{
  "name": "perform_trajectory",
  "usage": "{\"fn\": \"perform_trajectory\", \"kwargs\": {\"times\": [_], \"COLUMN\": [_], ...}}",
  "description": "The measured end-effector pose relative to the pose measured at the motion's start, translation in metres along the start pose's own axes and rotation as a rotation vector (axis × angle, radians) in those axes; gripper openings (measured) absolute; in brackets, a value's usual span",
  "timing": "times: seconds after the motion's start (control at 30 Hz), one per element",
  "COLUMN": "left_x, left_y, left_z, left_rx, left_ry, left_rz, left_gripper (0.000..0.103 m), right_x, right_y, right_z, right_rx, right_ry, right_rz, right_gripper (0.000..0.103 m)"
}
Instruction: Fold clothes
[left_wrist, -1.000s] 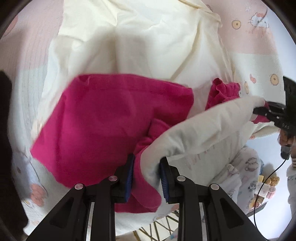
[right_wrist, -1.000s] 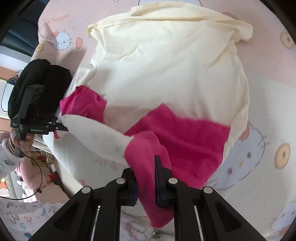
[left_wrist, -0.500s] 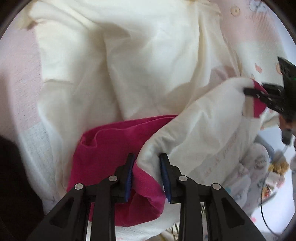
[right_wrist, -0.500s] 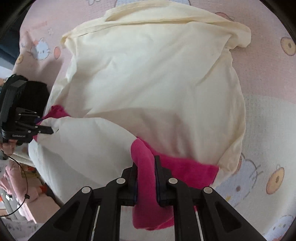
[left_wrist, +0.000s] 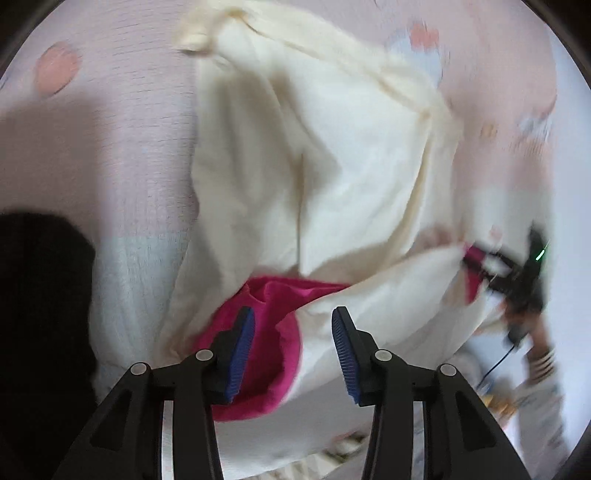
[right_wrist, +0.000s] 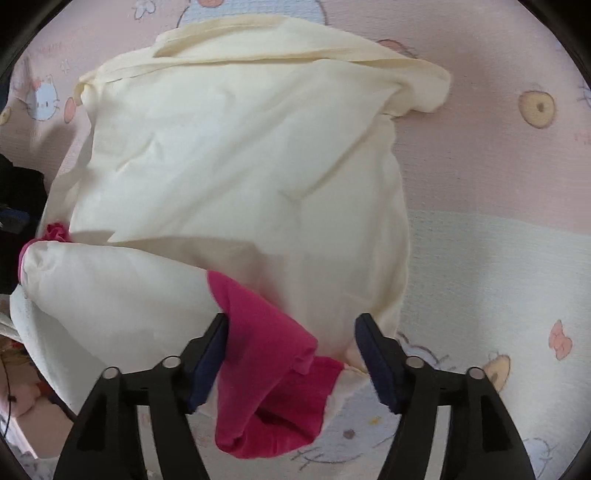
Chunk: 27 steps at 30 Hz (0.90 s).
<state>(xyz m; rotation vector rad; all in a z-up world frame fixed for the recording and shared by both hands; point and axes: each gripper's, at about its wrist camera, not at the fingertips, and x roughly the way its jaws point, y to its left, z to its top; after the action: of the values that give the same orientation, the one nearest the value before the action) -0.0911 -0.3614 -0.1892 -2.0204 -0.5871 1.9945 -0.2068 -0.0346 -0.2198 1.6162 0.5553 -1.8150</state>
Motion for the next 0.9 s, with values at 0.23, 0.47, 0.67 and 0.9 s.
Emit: {"fn": "perform_trajectory", "kwargs": {"times": [0.23,0.47,0.67,0.9], "left_x": [0.01,0.02,0.037,0.039], "left_y": [-0.011,0.016,0.028,0.018], "left_z": [-0.036,-0.068,-0.073,-0.046], "left_rx": [-0.063,-0.174,-0.308,-0.305], "left_ry": [-0.097,-0.177,-0.223,-0.221], "left_rz": [-0.063,-0.089,-0.111,-0.03], "left_gripper": [0.04,0.04,0.036,0.029], "right_x": [-0.016,-0.04,-0.016,-0.002], "right_y": [-0.031,-0.035,-0.01,-0.015], "right_z": [-0.03,-0.071,-0.074,-0.083], "right_rx": [0.206,0.346,0.396,0.466], "right_ry": [-0.038,-0.209,-0.251,-0.219], "right_rz": [0.147,0.268,0.269,0.24], "right_gripper": [0.071,0.071,0.041,0.018]}}
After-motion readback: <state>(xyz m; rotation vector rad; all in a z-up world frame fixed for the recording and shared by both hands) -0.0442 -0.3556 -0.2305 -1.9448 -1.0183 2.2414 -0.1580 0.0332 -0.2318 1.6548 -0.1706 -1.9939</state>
